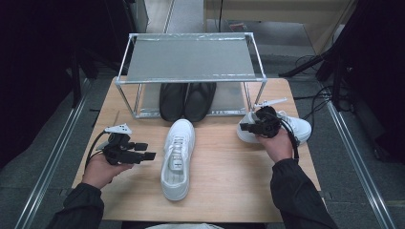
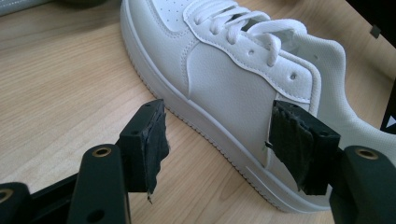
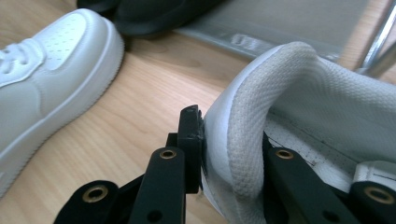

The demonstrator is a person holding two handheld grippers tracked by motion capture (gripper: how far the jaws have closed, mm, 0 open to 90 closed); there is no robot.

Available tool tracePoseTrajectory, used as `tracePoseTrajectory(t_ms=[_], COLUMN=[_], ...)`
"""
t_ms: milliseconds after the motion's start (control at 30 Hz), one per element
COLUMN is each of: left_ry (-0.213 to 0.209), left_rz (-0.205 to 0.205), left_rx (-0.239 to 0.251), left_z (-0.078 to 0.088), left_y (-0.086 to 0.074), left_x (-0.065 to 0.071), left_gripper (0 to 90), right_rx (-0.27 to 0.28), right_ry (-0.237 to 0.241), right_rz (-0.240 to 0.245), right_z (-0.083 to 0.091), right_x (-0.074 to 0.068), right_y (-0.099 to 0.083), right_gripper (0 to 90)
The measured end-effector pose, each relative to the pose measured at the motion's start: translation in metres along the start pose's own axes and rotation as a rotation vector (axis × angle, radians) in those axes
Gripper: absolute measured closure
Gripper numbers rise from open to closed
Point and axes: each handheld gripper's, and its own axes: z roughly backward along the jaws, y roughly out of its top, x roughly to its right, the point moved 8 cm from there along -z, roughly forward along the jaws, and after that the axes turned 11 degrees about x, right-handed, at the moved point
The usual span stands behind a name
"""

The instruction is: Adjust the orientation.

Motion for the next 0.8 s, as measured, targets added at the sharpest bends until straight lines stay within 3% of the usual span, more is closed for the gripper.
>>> tracePoseTrajectory(t_ms=[233, 367, 800], left_ry=[-0.004, -0.004, -0.005], left_rz=[-0.003, -0.006, -0.009], left_rx=[0.003, 0.001, -0.001], left_z=[-0.001, -0.001, -0.002], left_y=[0.002, 0.002, 0.003], left_x=[0.002, 0.002, 0.002], left_gripper=[37.0, 37.0, 37.0], right_rx=[-0.017, -0.035, -0.099], right_ry=[0.039, 0.062, 0.154], right_rz=[-0.002, 0.022, 0.067], right_z=[0.004, 0.004, -0.012], right_x=[-0.022, -0.035, -0.084], right_y=[-0.002, -0.006, -0.016], right_gripper=[76.8, 76.5, 77.0])
